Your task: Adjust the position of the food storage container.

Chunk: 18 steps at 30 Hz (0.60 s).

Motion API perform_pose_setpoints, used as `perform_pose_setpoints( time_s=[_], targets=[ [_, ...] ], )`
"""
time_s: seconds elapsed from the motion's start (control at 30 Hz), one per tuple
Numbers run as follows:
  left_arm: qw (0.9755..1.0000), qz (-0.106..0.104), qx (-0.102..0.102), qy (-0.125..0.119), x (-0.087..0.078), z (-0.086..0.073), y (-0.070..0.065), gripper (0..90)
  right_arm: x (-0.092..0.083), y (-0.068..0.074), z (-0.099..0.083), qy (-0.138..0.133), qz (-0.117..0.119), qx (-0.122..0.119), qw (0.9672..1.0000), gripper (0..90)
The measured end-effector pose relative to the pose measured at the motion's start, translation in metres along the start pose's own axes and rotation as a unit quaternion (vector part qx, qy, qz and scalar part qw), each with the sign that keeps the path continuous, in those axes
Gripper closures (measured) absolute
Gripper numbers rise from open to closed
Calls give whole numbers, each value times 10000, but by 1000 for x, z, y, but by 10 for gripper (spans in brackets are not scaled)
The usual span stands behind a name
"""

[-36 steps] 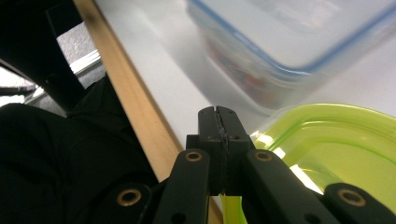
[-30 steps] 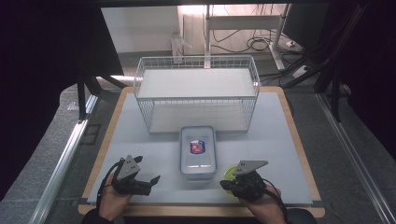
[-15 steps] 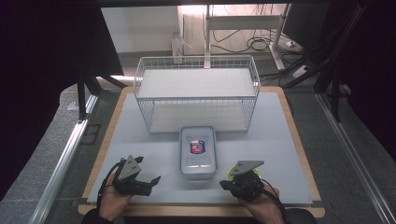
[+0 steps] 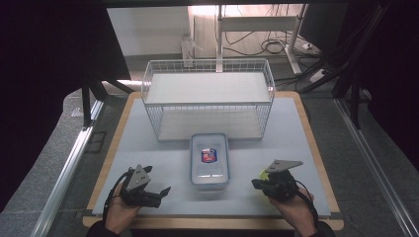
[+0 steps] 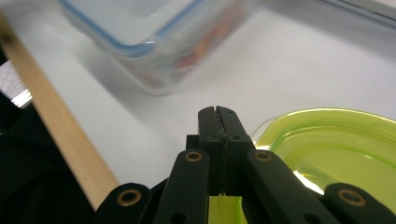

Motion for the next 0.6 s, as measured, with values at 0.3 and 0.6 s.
perform_pose_setpoints(
  time_s=[0.3,0.6],
  targets=[
    [10000,-8,11,27,1,-1,-1,55,-15,-43,-5,-80,-377,279,9989,899],
    [10000,-21,3,50,2,-1,-1,55,-25,-63,-11,-98,-555,492,9972,899]
  ],
)
Point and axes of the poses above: each handheld gripper's, and its own axes: x roughly forward along the jaws, z roughly out of its top, y roughly to its left, the point moved 9 cm from there along x, roughly forward along the jaws
